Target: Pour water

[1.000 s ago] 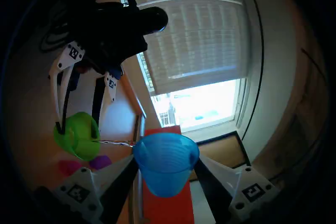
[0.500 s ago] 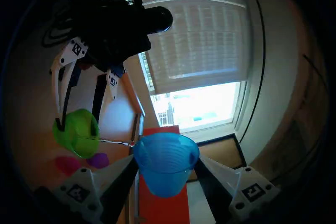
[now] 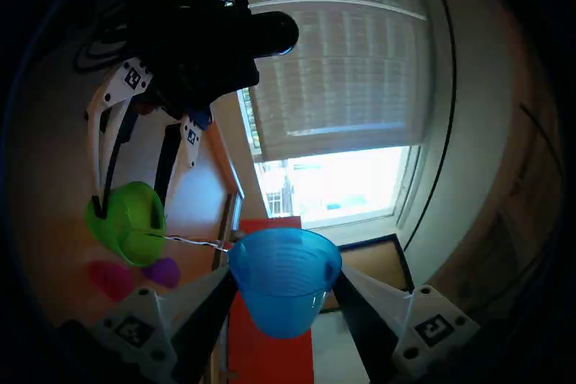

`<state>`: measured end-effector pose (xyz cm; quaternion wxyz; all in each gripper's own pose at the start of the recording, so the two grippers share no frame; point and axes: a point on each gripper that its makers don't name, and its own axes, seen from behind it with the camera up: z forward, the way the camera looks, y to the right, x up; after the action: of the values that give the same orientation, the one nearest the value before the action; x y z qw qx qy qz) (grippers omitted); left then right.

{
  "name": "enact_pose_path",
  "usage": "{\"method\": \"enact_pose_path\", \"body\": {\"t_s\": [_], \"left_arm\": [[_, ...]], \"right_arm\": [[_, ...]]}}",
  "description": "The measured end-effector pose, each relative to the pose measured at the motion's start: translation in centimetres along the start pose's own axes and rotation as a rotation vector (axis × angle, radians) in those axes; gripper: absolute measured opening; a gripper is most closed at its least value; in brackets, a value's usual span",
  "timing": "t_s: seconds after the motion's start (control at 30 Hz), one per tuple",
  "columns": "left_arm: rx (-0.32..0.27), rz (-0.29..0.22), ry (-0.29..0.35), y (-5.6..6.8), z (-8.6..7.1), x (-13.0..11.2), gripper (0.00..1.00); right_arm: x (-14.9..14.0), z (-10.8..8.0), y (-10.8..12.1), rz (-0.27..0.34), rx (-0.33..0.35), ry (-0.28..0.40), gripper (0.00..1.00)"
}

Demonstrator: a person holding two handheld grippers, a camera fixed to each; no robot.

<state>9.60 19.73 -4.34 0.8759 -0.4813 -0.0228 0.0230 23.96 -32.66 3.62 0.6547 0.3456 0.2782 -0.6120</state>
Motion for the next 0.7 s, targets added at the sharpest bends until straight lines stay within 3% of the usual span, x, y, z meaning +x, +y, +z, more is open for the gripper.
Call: {"method": "enact_pose_path", "body": {"t_s": [0.7], "left_arm": [[-0.002, -0.001, 0.004, 0.2, -0.1, -0.2, 0.87]], "right_arm": [[1.4, 0.1, 1.1, -0.039, -0.02, 0.005, 0.89]]}}
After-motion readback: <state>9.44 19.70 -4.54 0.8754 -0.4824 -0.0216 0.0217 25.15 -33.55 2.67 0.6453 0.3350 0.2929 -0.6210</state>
